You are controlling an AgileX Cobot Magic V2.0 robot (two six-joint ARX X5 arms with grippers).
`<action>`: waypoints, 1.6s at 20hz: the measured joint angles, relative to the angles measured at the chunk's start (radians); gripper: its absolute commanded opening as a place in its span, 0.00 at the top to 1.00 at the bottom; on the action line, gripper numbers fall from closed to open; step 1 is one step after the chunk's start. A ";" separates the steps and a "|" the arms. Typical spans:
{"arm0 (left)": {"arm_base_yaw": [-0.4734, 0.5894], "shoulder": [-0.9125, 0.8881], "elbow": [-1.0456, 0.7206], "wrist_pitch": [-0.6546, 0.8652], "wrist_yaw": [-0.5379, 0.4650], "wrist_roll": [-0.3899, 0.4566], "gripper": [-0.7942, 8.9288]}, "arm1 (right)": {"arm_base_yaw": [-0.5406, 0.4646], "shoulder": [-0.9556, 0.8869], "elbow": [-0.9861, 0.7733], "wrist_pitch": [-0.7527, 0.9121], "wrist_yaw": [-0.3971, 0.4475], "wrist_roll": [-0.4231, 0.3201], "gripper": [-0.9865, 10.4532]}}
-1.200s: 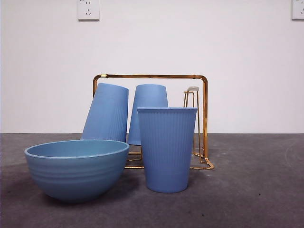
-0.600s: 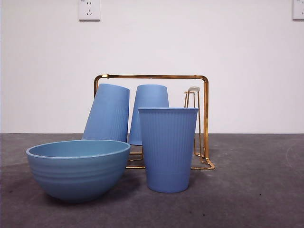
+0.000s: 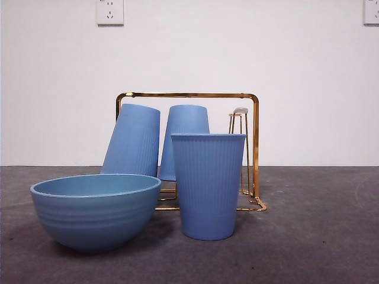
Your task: Right arm lift cup from the cupboard, then place it on the right of the bowl
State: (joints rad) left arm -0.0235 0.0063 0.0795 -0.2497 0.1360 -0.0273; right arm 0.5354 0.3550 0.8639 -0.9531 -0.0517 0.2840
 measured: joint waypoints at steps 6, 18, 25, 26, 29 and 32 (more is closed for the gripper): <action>0.021 -0.002 -0.047 0.076 0.000 0.013 0.89 | 0.000 0.000 0.000 0.000 0.000 0.000 0.89; 0.025 -0.002 -0.047 0.076 -0.006 0.012 0.89 | 0.000 0.000 0.000 0.000 0.000 0.000 0.89; 0.025 -0.002 -0.047 0.076 -0.006 0.012 0.89 | 0.000 0.000 0.000 0.000 0.000 0.000 0.89; 0.025 -0.002 -0.047 0.076 -0.006 0.012 0.89 | 0.000 0.000 0.000 0.000 0.000 0.000 0.89; 0.025 -0.002 -0.047 0.076 -0.006 0.012 0.89 | -0.023 -0.005 -0.002 0.007 -0.002 0.000 0.89; 0.025 -0.002 -0.047 0.076 -0.006 0.012 0.89 | -0.162 -0.058 -0.100 0.158 0.003 -0.014 0.89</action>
State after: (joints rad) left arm 0.0017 0.0044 0.0322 -0.1738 0.1295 -0.0151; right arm 0.3733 0.2974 0.7635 -0.7948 -0.0486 0.2699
